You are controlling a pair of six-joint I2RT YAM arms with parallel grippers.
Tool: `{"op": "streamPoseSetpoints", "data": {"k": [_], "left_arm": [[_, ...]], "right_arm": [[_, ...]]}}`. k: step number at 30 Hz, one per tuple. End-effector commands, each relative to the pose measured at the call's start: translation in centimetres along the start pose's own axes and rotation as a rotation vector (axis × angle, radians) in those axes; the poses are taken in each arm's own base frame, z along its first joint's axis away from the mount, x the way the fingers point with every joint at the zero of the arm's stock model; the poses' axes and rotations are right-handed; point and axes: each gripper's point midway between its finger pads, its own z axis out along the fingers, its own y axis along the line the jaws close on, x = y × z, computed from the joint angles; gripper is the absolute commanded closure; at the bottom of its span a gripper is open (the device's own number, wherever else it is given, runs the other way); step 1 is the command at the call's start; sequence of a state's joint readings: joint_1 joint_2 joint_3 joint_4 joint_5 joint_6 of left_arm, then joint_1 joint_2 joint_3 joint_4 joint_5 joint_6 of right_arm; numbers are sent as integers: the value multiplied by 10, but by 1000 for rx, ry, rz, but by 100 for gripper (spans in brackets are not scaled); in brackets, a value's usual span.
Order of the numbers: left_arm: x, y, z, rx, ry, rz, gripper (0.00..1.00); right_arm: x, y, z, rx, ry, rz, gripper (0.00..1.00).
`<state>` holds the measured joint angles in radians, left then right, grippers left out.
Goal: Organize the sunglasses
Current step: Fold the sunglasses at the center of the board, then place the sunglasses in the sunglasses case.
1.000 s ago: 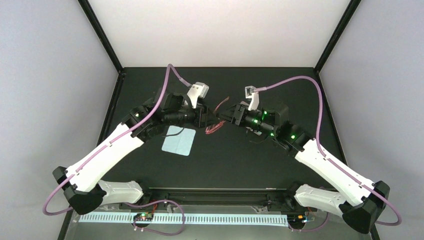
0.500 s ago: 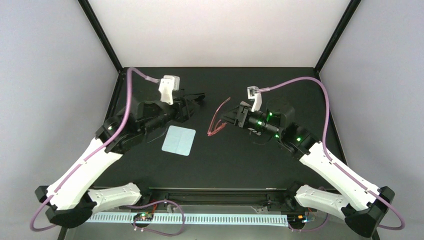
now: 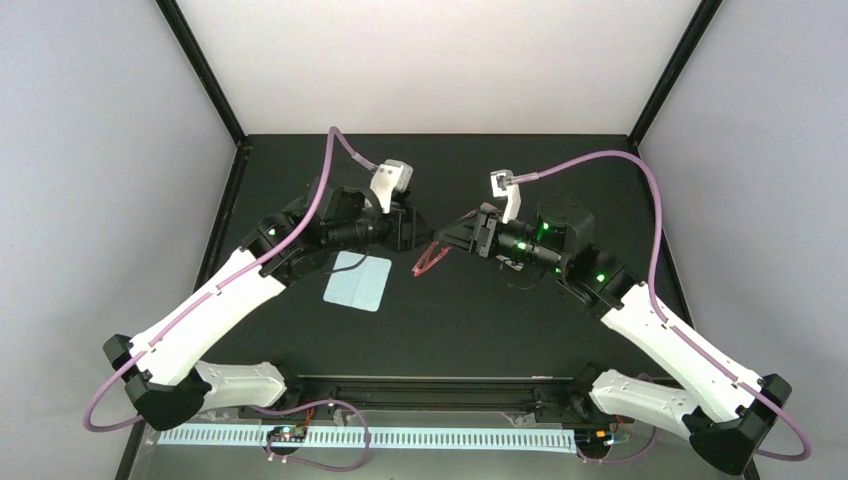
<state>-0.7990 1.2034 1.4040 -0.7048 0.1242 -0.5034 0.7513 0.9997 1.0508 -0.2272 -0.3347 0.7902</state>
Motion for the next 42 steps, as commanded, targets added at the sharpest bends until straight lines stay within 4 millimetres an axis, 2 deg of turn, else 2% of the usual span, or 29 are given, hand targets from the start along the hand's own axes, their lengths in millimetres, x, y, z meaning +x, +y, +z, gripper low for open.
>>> {"op": "streamPoseSetpoints", "data": {"k": [1,6,11,16,19,27,35,42], "left_arm": [[-7,-38,-4,151,-3,62,43],[1,-48,2,170,20,82,44],[-6,-27,-3,37,-13,59,42],[-14,-4,-18,-85,-79,47,32],[-12,6,-24,-125,-100,61,26],[23,52,-36,-277,-74,87,2],[74,115,-43,-495,-12,160,1],[109,142,-38,-555,40,201,1]], "right_arm": [[-14,17,-3,-41,-29,-41,57],[-15,15,-1,-26,-29,-43,57],[-13,8,-6,11,-34,-48,57],[-11,-5,-17,95,-44,-95,57],[-12,-16,-26,164,-57,-136,58],[-20,-48,-42,301,-68,-234,58],[-30,-93,-44,486,-29,-359,59],[-34,-141,-35,665,39,-467,60]]}}
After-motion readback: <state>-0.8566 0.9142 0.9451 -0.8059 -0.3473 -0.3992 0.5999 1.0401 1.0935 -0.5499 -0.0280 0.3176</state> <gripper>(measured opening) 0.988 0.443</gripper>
